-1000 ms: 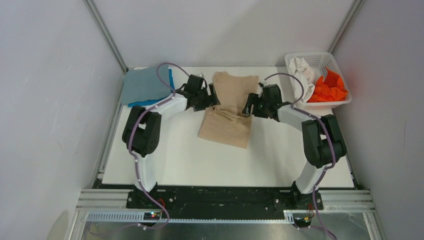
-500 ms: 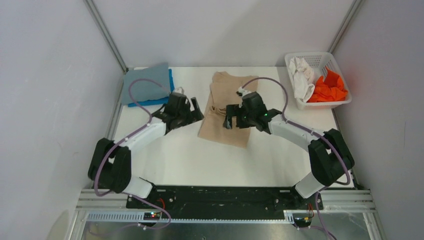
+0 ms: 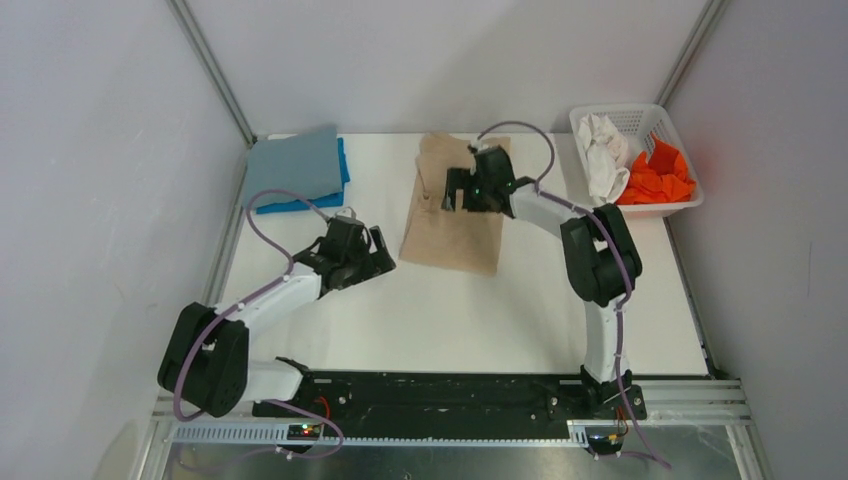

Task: Fold and stack the t-shirts
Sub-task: Fold the folded rectangular tshirt in 1/3 of the way, then grab one side of the 2/3 rectangular tshirt with both arms

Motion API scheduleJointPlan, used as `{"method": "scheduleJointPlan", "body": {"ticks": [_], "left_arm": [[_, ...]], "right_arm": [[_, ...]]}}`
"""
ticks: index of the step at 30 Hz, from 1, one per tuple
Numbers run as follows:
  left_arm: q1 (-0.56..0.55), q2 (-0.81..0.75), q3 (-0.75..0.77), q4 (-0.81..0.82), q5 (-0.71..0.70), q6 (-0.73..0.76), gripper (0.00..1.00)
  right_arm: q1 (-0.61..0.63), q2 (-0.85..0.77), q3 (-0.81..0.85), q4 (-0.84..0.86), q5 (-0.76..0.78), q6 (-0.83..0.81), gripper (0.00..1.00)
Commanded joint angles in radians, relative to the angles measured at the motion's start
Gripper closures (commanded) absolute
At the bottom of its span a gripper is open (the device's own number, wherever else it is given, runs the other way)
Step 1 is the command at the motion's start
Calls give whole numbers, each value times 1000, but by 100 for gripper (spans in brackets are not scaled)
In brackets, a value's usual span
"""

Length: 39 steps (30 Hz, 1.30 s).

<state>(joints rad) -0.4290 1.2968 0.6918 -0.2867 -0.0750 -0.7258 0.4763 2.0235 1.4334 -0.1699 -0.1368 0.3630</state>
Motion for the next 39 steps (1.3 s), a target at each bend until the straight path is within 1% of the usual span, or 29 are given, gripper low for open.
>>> {"method": "scheduleJointPlan", "body": {"ticks": [1,5,8,10,11,15,17,20,23,27,28,29,30,31,32,33,35,38,39], "left_arm": [[-3,19,26,32,14,0,0],[-3,77,64,40,42,11,0],[-4,129,115,46,65,16,0],[-5,169,153,50,82,17,0],[-5,183,165,53,93,17,0],[-11,287,226,68,127,11,2],[-15,338,258,71,143,9,5],[-23,399,297,76,170,2,14],[-32,452,317,79,156,-12,21],[-35,512,339,82,139,-32,31],[-36,521,342,81,137,-36,37],[-37,539,347,82,143,-36,48],[-37,550,347,82,147,-37,54],[-38,554,341,84,151,-38,69],[-38,555,336,84,150,-41,76],[-40,553,322,85,144,-44,87],[-42,541,294,88,131,-51,98],[-49,513,244,102,97,-59,100],[-49,511,238,107,95,-60,100]], "right_arm": [[-31,53,199,-58,113,-93,1],[-32,14,208,-91,107,-92,0],[-23,-55,144,-98,95,-93,1],[-13,-140,45,-73,82,-98,1],[-9,-199,-35,-51,80,-87,1],[-11,-357,-234,-5,20,-20,0],[-12,-424,-341,29,0,12,1],[-22,-509,-480,64,1,86,1],[-34,-536,-546,58,15,151,1],[-47,-515,-586,50,32,255,2],[-52,-498,-588,53,27,266,3],[-55,-490,-588,57,23,286,4],[-56,-474,-590,65,19,296,4],[-57,-467,-590,70,13,309,5],[-56,-453,-590,80,-2,314,7],[-56,-441,-590,86,-9,324,10],[-53,-426,-595,84,-12,338,15],[-47,-411,-609,72,44,365,18],[-50,-403,-617,76,45,370,22]]}}
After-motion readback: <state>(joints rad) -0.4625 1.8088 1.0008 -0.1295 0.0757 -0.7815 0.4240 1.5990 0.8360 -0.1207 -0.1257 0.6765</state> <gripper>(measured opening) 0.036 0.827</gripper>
